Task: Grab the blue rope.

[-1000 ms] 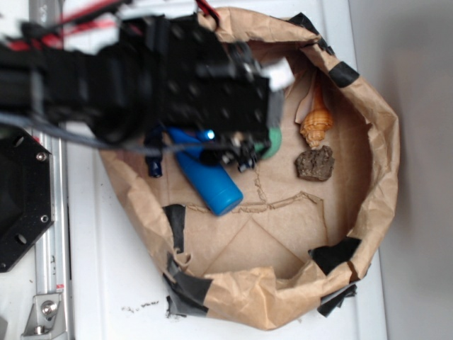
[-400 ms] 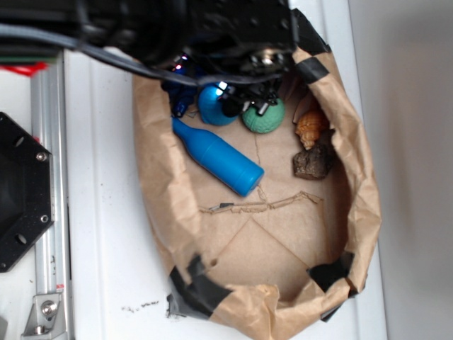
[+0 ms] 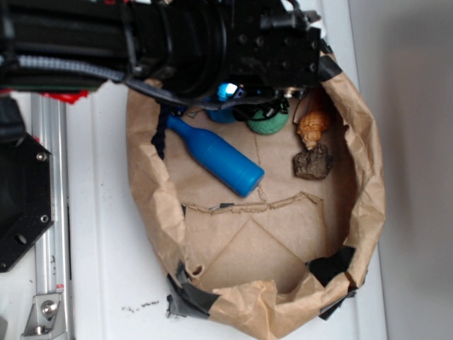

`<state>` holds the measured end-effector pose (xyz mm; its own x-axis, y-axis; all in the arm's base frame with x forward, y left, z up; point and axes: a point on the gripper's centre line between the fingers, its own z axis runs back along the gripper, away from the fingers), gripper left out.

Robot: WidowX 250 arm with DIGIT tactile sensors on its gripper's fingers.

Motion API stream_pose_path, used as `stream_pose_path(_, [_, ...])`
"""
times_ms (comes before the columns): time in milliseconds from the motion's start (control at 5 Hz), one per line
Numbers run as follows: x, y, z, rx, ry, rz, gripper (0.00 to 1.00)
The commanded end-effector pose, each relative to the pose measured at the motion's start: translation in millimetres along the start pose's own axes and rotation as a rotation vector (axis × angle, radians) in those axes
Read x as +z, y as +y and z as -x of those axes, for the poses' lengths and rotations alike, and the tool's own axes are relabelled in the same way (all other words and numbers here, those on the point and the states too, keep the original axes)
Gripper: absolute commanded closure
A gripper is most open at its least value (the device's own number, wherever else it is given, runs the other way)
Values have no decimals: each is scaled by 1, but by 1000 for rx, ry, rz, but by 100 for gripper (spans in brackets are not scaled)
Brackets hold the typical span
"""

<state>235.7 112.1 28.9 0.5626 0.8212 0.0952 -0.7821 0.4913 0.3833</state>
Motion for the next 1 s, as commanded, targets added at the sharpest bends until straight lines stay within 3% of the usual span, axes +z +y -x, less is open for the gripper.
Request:
stream_pose_path(0, [-26, 21, 24, -193, 82, 218, 0])
stream_pose_path(600, [18, 7, 47, -297, -18, 323, 0])
stream_pose_path(800, [14, 3, 50, -315, -16, 294, 0])
